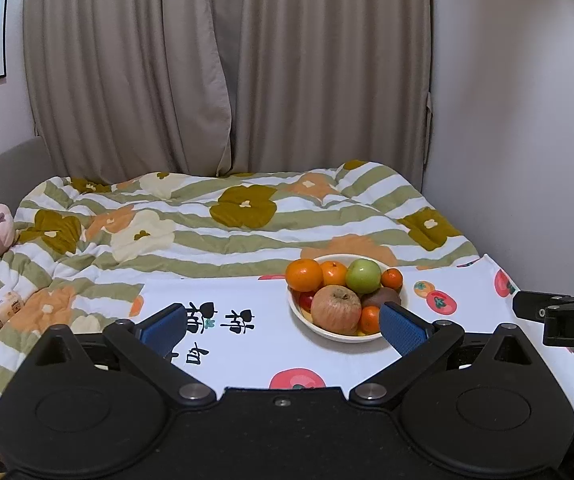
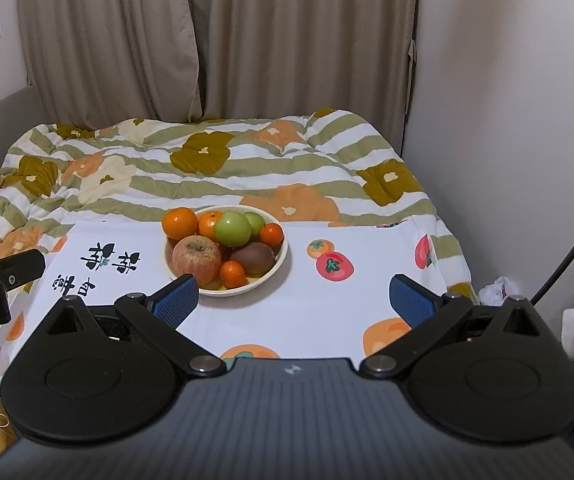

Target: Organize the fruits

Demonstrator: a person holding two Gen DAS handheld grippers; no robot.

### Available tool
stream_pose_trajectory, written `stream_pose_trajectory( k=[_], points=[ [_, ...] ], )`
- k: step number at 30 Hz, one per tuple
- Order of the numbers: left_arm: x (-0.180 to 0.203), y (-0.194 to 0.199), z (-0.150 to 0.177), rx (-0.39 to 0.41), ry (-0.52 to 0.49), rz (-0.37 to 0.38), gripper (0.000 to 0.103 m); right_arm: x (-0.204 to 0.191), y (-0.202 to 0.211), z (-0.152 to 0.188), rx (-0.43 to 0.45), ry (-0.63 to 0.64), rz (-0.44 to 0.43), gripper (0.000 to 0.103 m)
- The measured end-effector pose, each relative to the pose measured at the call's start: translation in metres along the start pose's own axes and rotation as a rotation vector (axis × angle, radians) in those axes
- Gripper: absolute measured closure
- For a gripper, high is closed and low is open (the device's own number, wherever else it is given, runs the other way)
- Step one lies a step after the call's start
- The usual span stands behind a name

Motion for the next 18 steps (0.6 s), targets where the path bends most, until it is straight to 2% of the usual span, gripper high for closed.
stream_pose_trajectory(
  k=[18],
  points=[
    [-0.0019, 0.0058, 0.0025, 0.003, 0.002, -0.022, 0.0, -0.0022, 0.0044, 0.006, -0.014, -0.007, -0.004, 0.0]
  ],
)
Point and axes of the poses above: each gripper's, at about its wrist camera, not at the fingertips, and y roughly against the way its jaws point, x to its right, z to its underside, the point moved 10 cm from there along -y, roughly the way its jaws point, and after that the axes turned 9 degrees about z, right-handed, at the moved point
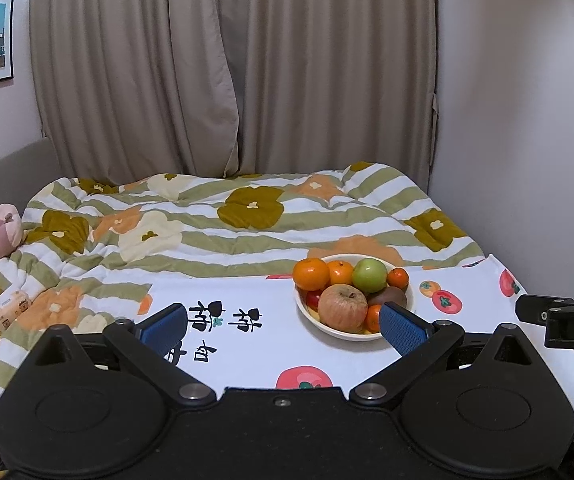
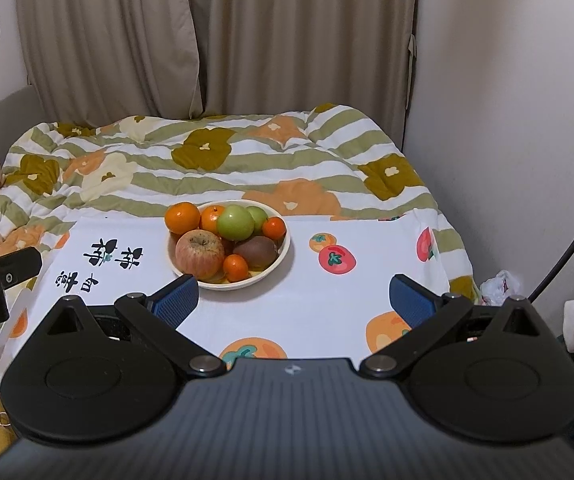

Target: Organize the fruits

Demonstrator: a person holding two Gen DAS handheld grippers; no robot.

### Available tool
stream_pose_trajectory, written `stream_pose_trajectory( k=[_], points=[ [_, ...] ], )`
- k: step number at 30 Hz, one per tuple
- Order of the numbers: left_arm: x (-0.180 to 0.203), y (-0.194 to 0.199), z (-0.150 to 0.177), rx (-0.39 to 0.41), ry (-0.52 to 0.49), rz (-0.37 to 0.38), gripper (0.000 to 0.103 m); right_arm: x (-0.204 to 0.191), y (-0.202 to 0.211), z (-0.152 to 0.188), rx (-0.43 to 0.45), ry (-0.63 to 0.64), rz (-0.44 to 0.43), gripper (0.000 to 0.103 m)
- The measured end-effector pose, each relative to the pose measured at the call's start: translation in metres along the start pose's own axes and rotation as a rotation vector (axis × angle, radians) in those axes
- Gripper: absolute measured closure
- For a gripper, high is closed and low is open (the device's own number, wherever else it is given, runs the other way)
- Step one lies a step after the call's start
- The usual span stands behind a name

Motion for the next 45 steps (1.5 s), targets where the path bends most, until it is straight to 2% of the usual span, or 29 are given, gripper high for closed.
stream_pose_trajectory(
  k=[45],
  points=[
    [-0.0007, 0.0, 0.0016, 0.005, -0.005, 0.005, 0.0, -0.0011, -0.0004, 0.0064, -0.021, -0.008, -0.018, 0.0]
  ],
)
Point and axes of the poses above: each gripper's, at about its wrist camera, not at the fingertips, and y roughly against the way its jaws point, x to its right, z to its underside, the point moved 10 cm from there along -y, roughly the way its jaws point, and after that the axes turned 9 degrees about z, right-handed, at the moved point
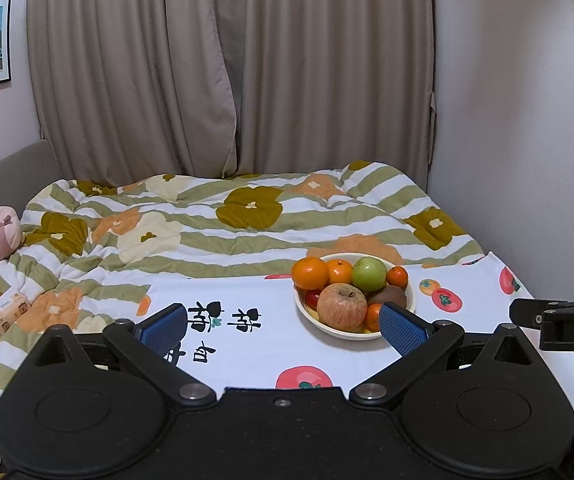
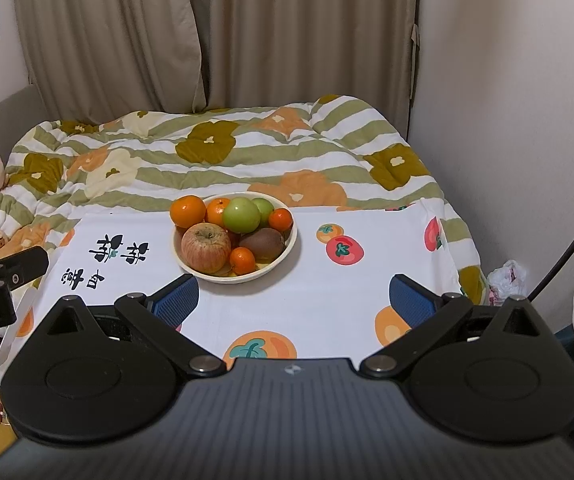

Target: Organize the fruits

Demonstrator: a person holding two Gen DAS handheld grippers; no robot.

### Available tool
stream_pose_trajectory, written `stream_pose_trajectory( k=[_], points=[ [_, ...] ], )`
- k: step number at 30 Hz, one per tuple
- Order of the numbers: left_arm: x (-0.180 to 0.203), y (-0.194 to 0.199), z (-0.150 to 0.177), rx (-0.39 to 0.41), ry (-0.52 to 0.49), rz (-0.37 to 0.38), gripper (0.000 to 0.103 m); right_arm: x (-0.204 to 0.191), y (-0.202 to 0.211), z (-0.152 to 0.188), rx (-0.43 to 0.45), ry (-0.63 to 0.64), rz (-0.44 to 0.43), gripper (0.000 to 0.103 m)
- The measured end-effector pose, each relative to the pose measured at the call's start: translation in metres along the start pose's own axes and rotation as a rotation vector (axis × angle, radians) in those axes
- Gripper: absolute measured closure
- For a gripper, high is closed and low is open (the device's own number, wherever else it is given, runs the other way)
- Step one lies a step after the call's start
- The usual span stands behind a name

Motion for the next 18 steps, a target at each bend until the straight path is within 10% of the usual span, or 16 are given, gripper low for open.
stream_pose_trajectory(
  k=[18],
  points=[
    [-0.006, -0.002, -0.003, 0.024, 0.006, -0.024, 0.0, -0.004, -0.01, 0.001, -0.018, 0.006, -0.011, 0.0]
  ],
)
Point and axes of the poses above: each gripper's, at about its wrist camera, not at the fingertips, and y roughly against the way its jaws point, x to its right, z to its underside, the point moved 10 cm from there along -y, roughly the way its jaws point, and after that the axes turned 9 degrees about z, right-handed, at the moved point
